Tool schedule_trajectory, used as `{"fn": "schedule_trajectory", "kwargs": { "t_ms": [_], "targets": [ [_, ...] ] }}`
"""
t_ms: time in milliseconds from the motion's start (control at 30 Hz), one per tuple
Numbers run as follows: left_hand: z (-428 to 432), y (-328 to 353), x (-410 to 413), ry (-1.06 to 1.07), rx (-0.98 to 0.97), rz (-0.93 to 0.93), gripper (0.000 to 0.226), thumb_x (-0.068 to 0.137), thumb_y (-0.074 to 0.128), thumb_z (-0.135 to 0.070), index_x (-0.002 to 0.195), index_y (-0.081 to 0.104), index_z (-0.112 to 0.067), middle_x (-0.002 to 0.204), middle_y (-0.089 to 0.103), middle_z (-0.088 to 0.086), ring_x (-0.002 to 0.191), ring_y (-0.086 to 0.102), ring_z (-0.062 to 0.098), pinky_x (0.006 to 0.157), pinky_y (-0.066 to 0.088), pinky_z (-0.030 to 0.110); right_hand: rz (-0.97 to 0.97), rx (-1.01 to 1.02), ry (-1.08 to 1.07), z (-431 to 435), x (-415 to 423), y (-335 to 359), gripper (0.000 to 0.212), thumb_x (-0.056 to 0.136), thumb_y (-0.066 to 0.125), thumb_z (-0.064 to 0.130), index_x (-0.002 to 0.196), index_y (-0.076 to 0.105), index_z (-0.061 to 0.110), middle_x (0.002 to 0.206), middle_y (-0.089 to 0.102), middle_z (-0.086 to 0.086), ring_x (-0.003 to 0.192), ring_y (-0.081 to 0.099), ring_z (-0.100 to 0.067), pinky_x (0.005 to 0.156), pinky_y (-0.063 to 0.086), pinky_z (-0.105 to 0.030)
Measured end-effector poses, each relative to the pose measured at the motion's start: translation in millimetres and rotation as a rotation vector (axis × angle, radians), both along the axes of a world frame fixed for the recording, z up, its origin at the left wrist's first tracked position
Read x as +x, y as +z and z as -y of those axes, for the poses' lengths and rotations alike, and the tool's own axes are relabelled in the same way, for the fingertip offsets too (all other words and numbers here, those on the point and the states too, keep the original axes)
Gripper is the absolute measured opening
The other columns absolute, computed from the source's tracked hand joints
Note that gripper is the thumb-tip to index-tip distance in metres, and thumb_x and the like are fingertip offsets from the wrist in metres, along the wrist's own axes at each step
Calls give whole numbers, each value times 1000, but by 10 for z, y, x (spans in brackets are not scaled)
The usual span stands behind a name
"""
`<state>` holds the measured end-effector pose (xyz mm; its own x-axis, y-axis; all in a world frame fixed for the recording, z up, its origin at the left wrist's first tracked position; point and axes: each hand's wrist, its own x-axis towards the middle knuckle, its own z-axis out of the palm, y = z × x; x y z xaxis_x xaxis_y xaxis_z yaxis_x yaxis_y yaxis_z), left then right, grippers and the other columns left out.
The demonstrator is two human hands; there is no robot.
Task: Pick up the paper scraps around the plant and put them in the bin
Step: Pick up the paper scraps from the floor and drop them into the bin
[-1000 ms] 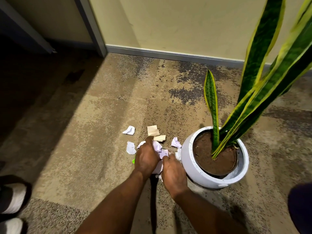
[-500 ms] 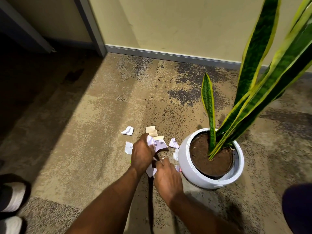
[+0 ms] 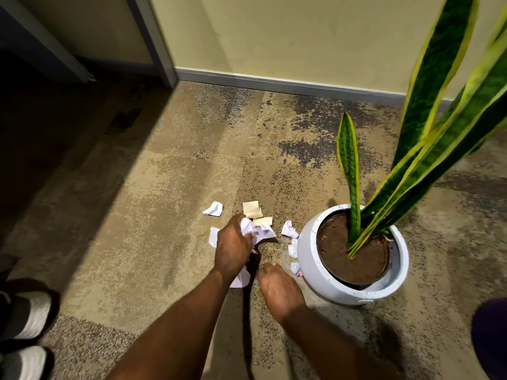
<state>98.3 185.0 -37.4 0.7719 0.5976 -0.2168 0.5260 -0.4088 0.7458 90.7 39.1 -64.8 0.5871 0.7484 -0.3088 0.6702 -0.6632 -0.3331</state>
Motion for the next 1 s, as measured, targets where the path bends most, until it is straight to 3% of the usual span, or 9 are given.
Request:
{"fn": "schedule_trajectory", "kwargs": {
  "t_ms": [133, 267, 367, 467, 567, 667, 733, 867, 1000],
  "targets": [
    [13, -9, 2, -7, -7, 8, 40, 85, 69, -6, 124, 60, -9, 86, 68, 2, 54, 55, -9, 53, 34, -2, -12, 16, -106, 40, 19, 7, 53, 77, 58, -12, 122, 49, 13, 121, 53, -9, 101, 53, -24, 83, 50, -33],
    [20, -18, 6, 10, -13, 17, 36, 84, 69, -6, 119, 64, -13, 95, 72, 1, 61, 55, -6, 56, 35, -2, -9, -15, -252, 16, 31, 16, 67, 75, 63, -12, 133, 40, 13, 140, 32, -15, 107, 57, -28, 88, 52, -35],
    [10, -30, -12, 13, -31, 21, 35, 84, 69, -6, 118, 65, -15, 91, 70, -5, 56, 56, -8, 54, 36, 0, -36, -79, -326, 23, 40, -1, 57, 82, 58, -6, 135, 40, 9, 133, 37, -15, 108, 55, -25, 94, 48, -33],
    [-20, -22, -22, 26, -23, 19, 34, 84, 70, -7, 118, 65, -13, 83, 64, -12, 55, 56, -13, 54, 37, 0, -67, -57, -272, 32, 37, -19, 41, 84, 56, -8, 122, 52, 8, 126, 46, -13, 105, 55, -24, 90, 49, -31],
    [-40, -5, -22, 37, -24, 18, 35, 83, 71, -7, 118, 65, -14, 88, 67, -9, 57, 56, -7, 55, 36, -1, -78, -7, -155, 21, 1, -62, 49, 81, 55, -13, 125, 53, 8, 129, 49, -10, 109, 53, -23, 93, 49, -30],
    [-54, 1, -20, 45, -26, 24, 37, 82, 71, -7, 118, 66, -14, 97, 69, -9, 74, 59, 4, 61, 35, -2, -84, 72, -80, -46, -70, -55, 53, 81, 53, -12, 128, 50, 11, 126, 48, -9, 107, 52, -23, 91, 51, -33],
    [-66, 7, -15, 47, -30, 27, 38, 81, 71, -6, 118, 66, -14, 99, 68, -9, 80, 60, 4, 63, 35, -3, -71, 104, -4, -132, -114, -31, 44, 86, 51, -7, 125, 48, 13, 119, 47, -10, 100, 54, -26, 83, 53, -40],
    [-110, 7, -23, 35, -43, 19, 37, 80, 72, -6, 116, 67, -16, 88, 64, -17, 66, 57, -17, 59, 37, -3, -73, 19, 89, -267, -161, -44, 25, 97, 40, 7, 118, 54, 3, 117, 52, -20, 103, 54, -38, 79, 49, -47],
    [-148, 9, -56, 32, -37, 17, 38, 80, 73, -6, 116, 67, -15, 90, 66, -15, 65, 59, -11, 60, 37, -4, -87, 7, 130, -274, -152, -11, 25, 101, 38, 12, 113, 57, 3, 115, 53, -16, 101, 54, -32, 79, 49, -42]
  ]
}}
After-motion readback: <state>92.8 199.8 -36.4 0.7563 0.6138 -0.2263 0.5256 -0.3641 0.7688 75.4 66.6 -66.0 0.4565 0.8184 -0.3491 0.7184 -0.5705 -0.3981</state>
